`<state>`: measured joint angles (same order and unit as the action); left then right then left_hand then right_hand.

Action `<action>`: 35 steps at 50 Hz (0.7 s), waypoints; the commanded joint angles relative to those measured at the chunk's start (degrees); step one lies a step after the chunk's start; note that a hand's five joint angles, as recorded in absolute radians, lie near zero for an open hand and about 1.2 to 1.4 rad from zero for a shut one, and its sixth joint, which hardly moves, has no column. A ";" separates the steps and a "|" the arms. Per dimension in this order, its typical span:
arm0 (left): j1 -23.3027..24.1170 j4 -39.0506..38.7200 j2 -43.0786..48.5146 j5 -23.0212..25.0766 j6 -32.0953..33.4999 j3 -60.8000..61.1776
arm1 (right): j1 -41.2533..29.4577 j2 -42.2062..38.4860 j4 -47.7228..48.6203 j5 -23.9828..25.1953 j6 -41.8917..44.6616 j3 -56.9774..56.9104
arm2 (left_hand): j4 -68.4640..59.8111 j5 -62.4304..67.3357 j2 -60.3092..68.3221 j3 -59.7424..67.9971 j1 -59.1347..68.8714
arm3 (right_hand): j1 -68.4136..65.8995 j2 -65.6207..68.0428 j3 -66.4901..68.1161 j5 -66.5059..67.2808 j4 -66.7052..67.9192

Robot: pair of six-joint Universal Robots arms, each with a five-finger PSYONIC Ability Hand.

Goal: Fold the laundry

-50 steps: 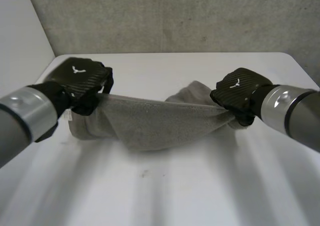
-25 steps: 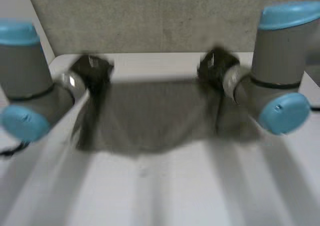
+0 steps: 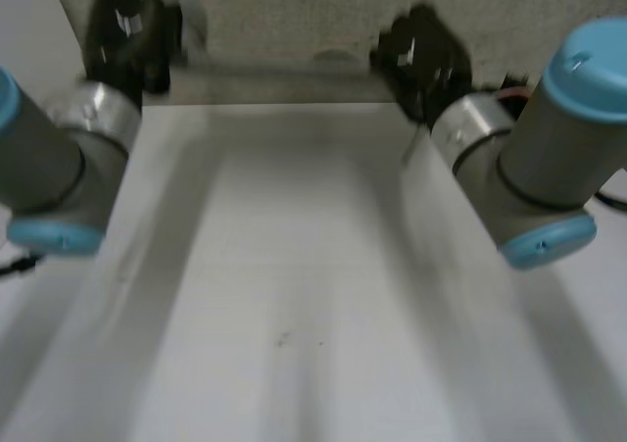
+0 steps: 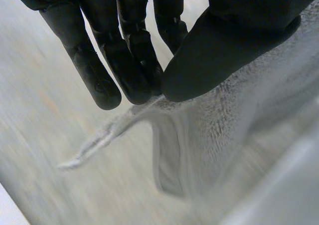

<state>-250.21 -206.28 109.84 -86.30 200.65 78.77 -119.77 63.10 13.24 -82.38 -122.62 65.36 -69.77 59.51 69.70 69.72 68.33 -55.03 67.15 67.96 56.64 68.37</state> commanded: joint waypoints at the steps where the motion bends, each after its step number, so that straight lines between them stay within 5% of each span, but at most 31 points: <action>1: -2.03 0.52 5.89 0.08 1.40 14.29 | 0.24 -8.85 -5.76 2.83 0.10 7.84 | -10.23 10.49 10.30 10.28 11.67 | -24.97 12.85 12.04 13.36 11.63; 8: -2.48 0.96 7.05 0.08 3.43 18.53 | 0.59 -15.02 -8.94 4.34 -1.92 8.91 | -10.23 10.49 10.30 10.28 11.67 | -22.84 10.73 9.91 11.23 9.50; 14: -2.65 0.96 1.69 0.17 3.43 20.73 | 4.55 -12.30 -9.38 4.34 -24.42 9.44 | -10.23 10.49 10.30 10.28 11.67 | -12.25 0.13 -0.69 0.64 -1.10; 16: -2.48 0.96 0.29 0.17 3.34 21.60 | 6.56 -9.06 -9.29 3.81 -35.18 10.66 | -10.23 10.49 10.30 10.28 11.67 | 7.35 -19.47 -20.28 -18.96 -20.69; 21: -2.30 0.96 -1.64 0.17 3.25 22.66 | 8.41 -7.29 -9.46 3.72 -43.22 13.47 | -10.23 10.49 10.30 10.28 11.67 | 13.47 -25.59 -26.41 -25.08 -26.82; 35: -3.71 0.88 -3.76 0.17 3.08 23.45 | 13.42 -6.84 -9.73 3.02 -44.02 20.34 | -10.23 10.49 10.30 10.28 11.67 | 14.84 -26.96 -27.77 -26.45 -28.19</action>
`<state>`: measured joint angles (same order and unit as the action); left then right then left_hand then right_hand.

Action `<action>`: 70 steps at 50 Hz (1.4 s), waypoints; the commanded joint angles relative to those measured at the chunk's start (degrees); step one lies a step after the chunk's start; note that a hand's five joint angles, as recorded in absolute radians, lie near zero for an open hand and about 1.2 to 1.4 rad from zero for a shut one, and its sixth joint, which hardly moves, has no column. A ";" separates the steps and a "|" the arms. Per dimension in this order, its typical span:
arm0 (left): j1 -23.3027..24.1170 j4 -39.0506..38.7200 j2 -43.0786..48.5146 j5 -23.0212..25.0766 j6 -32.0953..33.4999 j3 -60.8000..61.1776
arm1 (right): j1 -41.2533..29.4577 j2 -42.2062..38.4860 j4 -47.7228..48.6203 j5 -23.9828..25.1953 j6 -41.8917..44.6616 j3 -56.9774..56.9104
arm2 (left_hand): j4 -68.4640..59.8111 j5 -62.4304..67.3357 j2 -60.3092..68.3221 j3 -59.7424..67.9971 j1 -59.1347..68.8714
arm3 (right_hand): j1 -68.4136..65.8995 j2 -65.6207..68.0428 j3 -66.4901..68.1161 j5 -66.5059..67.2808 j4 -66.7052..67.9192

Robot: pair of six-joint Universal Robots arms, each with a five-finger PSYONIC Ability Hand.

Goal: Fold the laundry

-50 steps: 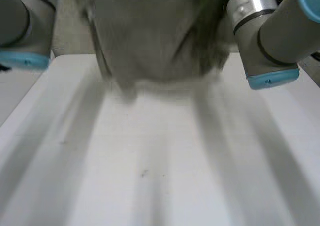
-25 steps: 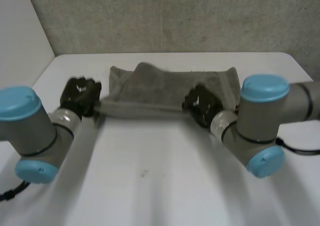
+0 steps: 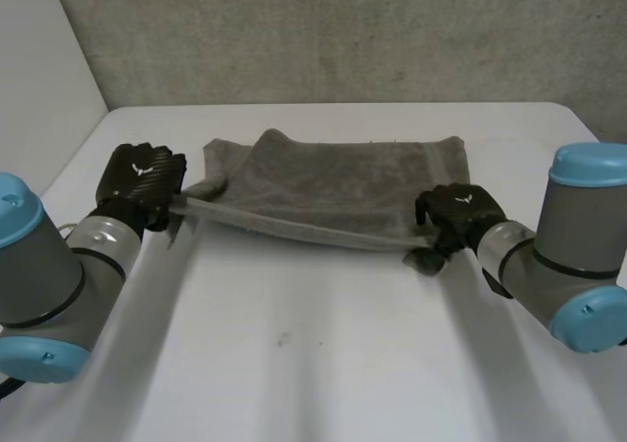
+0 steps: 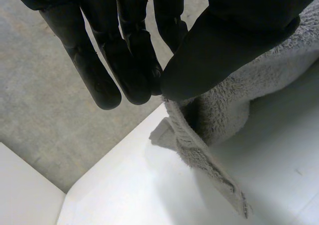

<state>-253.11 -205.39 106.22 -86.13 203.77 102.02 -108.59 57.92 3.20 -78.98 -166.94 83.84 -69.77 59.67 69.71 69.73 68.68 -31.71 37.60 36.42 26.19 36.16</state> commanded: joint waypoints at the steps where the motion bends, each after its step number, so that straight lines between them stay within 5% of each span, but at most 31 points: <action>1: -0.80 -0.02 -0.13 0.00 -0.04 0.20 | 2.24 -1.67 0.32 -0.39 0.30 1.85 | -10.23 10.33 10.29 10.27 11.32 | -8.49 2.59 3.77 4.00 4.03; 6: -0.89 -0.02 -0.13 -0.09 -0.12 0.29 | 2.50 -3.60 0.41 -2.50 0.30 0.62 | -10.23 10.33 10.29 10.27 11.32 | -13.87 7.97 9.16 9.38 9.42; 8: -0.89 0.16 -0.13 -0.26 -0.04 0.38 | 2.68 -3.60 1.63 -4.86 0.39 0.28 | -10.23 10.33 10.29 10.27 11.32 | -47.63 41.74 42.92 43.14 43.18; 12: -0.80 1.13 -0.13 -0.27 0.14 0.55 | 3.56 -1.67 3.66 -6.45 1.53 0.54 | -10.23 10.33 10.29 10.27 11.32 | -48.29 42.40 43.58 43.81 43.84; 19: -0.80 13.43 -7.96 -0.09 0.32 -0.41 | 4.08 13.54 0.76 -2.85 12.87 -1.49 | -10.23 10.33 10.29 10.27 11.32 | -48.29 42.40 43.58 43.81 43.84; 29: -3.17 29.67 -21.92 2.89 0.58 -11.47 | 4.09 25.93 -22.94 -0.12 32.10 -13.51 | -10.23 10.33 10.29 10.27 11.32 | -48.29 42.40 43.58 43.81 43.84; 36: -7.38 40.39 -19.49 5.26 1.54 -16.41 | 4.17 23.84 -30.95 0.40 36.23 -16.25 | -10.23 10.33 10.29 10.27 11.32 | -48.29 42.40 43.58 43.81 43.84; 47: -6.95 48.76 6.34 6.32 17.10 -21.58 | 2.59 3.55 -35.54 -1.17 50.57 -16.60 | -10.23 10.33 10.29 10.27 11.32 | -48.29 42.40 43.58 43.81 43.84; 54: -5.11 48.32 14.37 6.24 14.55 -34.43 | -1.19 -3.42 -30.00 -5.92 49.43 -26.89 | -10.23 10.33 10.29 10.27 11.32 | -48.29 42.40 43.58 43.81 43.84; 57: -3.97 45.60 15.77 6.15 11.92 -46.03 | -2.77 -4.04 -20.07 -8.30 47.14 -35.23 | -10.23 10.33 10.29 10.27 11.32 | -48.29 42.40 43.58 43.81 43.84; 59: -3.79 35.20 15.08 4.23 7.90 -56.10 | -3.12 -3.08 -4.95 -10.13 42.08 -41.36 | -10.23 10.33 10.29 10.27 11.32 | -48.29 42.40 43.58 43.81 43.84; 60: -3.79 35.14 15.07 4.22 7.87 -56.14 | -3.12 -3.07 -4.87 -10.14 42.05 -41.39 | -10.23 10.33 10.29 10.27 11.32 | -48.29 42.40 43.58 43.81 43.84; 62: -3.70 18.88 11.06 -0.15 2.02 -57.20 | -3.04 0.86 11.66 -11.37 36.79 -40.00 | -10.23 10.33 10.29 10.27 11.32 | -48.29 42.40 43.58 43.81 43.84; 64: -4.48 11.75 7.72 -2.09 -1.23 -55.28 | -2.95 3.32 18.18 -11.20 35.38 -37.02 | -10.23 10.33 10.29 10.27 11.32 | -48.29 42.40 43.58 43.81 43.84; 67: -5.02 2.57 3.40 -3.17 -5.82 -49.23 | -2.77 7.19 22.29 -10.93 35.45 -31.30 | -10.23 10.33 10.29 10.27 11.32 | -48.29 42.40 43.58 43.81 43.84; 70: -5.89 3.14 2.07 -2.03 -6.63 -43.77 | -3.03 8.26 19.76 -9.80 35.28 -28.22 | -10.23 10.33 10.29 10.27 11.32 | -48.29 42.40 43.58 43.81 43.84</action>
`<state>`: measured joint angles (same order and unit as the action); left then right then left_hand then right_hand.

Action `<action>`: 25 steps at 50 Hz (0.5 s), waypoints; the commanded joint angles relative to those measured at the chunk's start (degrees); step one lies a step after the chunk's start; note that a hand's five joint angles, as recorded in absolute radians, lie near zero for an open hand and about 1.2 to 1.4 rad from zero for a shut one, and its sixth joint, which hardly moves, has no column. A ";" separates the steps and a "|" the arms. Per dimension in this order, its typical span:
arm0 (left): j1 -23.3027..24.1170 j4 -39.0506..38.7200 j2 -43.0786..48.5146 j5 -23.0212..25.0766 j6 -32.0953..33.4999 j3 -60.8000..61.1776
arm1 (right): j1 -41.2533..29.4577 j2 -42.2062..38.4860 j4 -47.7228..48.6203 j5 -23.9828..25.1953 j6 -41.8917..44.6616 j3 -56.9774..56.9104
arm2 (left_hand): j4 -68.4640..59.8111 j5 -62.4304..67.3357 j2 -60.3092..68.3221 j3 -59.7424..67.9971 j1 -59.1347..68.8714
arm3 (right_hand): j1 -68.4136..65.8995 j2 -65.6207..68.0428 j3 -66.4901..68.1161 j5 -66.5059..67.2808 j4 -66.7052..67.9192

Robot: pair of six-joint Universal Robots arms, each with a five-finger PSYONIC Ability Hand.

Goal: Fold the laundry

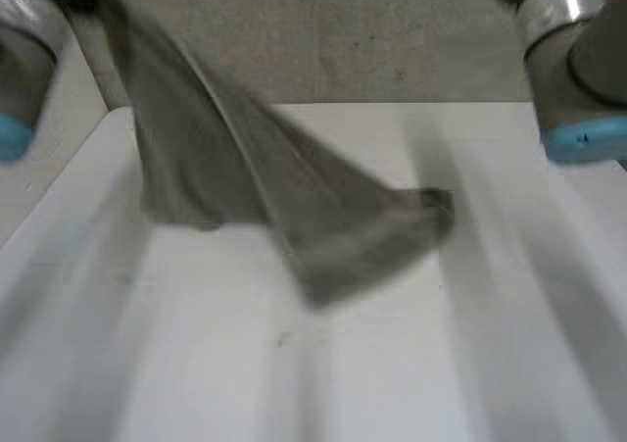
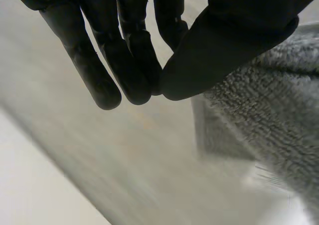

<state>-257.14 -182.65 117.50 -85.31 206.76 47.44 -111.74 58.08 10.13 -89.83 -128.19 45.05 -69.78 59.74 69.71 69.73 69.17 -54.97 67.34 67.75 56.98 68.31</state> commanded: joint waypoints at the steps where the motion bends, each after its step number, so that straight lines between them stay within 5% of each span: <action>1: -1.87 -19.59 -9.22 -2.85 -9.62 10.83 | 0.12 8.11 12.81 1.06 -3.47 10.59 | -10.22 10.26 10.29 10.27 10.83 | -25.03 12.66 12.25 13.02 11.69; 6: -1.96 -14.58 -9.22 -0.83 -9.36 17.95 | -0.24 7.14 3.41 1.94 -4.00 13.93 | -10.22 10.26 10.29 10.27 10.83 | -25.03 12.66 12.25 13.02 11.69; 8: -1.52 -12.48 -9.31 -0.39 -8.83 23.20 | -0.32 6.35 -0.88 2.47 -5.48 17.51 | -10.22 10.26 10.29 10.27 10.83 | -3.68 -8.70 -9.10 -8.34 -9.67; 13: -1.26 -12.64 -10.27 0.58 -6.55 28.83 | -1.55 6.00 -3.27 2.38 -11.71 23.49 | -10.22 10.26 10.29 10.27 10.83 | 17.41 -29.78 -30.19 -29.42 -30.75; 25: -0.73 -13.35 -15.28 1.11 2.07 26.21 | -5.42 5.73 -15.66 6.07 -37.57 28.96 | -10.22 10.26 10.29 10.27 10.83 | 24.02 -36.40 -36.80 -36.04 -37.37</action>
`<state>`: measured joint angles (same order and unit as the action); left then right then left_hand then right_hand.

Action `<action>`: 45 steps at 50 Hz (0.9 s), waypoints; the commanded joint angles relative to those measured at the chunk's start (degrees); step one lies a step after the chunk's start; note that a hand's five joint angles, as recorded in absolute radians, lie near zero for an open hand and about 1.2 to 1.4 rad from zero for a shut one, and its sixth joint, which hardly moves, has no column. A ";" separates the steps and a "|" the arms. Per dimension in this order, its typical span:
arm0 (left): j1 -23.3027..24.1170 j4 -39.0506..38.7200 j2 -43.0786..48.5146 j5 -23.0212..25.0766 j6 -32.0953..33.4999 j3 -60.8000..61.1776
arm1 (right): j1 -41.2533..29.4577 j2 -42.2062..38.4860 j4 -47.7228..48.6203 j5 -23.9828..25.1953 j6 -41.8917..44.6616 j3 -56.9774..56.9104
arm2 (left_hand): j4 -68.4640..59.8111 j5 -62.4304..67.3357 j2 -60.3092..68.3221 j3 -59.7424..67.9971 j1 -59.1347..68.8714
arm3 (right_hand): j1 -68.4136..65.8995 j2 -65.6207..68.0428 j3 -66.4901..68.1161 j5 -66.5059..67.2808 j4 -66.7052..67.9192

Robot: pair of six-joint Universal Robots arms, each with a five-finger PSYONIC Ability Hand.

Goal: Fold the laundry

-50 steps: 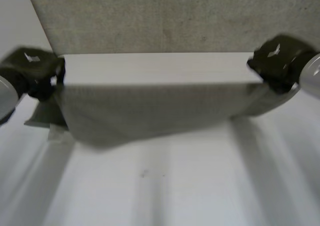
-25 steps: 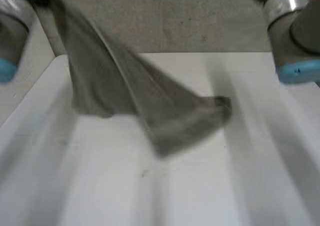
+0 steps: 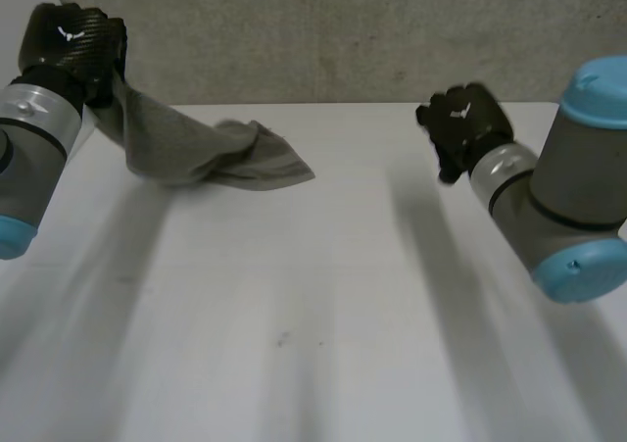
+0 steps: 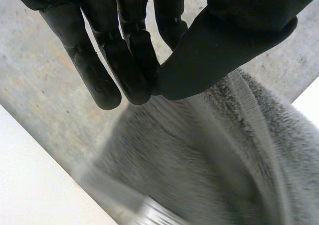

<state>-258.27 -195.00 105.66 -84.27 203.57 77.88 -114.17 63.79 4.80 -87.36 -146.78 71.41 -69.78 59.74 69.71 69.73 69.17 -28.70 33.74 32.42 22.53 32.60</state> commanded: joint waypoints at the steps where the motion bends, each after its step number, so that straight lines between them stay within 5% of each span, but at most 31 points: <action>1: 0.66 -0.99 -3.79 -0.02 5.70 -6.92 | -3.08 0.01 -12.43 5.25 -22.38 2.60 | -10.22 10.26 10.29 10.27 10.83 | -0.57 -4.46 -3.14 -3.26 -3.33; 7: 3.73 3.91 -3.71 -0.37 5.96 -22.47 | -4.21 0.10 -15.61 11.06 -36.52 2.77 | -10.22 10.26 10.29 10.27 10.83 | 4.98 -10.01 -8.70 -8.81 -8.88; 15: 9.00 10.78 -3.09 -0.55 5.96 -36.83 | -7.55 0.02 -15.17 12.91 -49.29 2.16 | -10.22 10.26 10.29 10.27 10.83 | 5.66 -10.70 -9.38 -9.49 -9.56; 26: 11.83 10.78 -2.74 -0.90 8.16 -28.15 | -15.02 -7.00 -14.91 18.18 -57.11 -2.49 | -10.22 10.26 10.29 10.27 10.83 | 8.69 -13.73 -12.41 -12.52 -12.59; 45: 15.78 10.70 -1.68 -1.08 9.92 -20.67 | -21.53 -23.44 -10.87 17.66 -66.35 -18.66 | -10.22 10.26 10.29 10.27 10.83 | 7.19 -12.22 -10.90 -11.01 -11.09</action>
<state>-243.58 -184.22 104.49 -85.39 213.60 54.16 -134.99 44.93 -7.05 -69.38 -210.48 56.91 -69.79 59.75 69.75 69.75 69.17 -18.53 21.84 20.87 9.65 20.38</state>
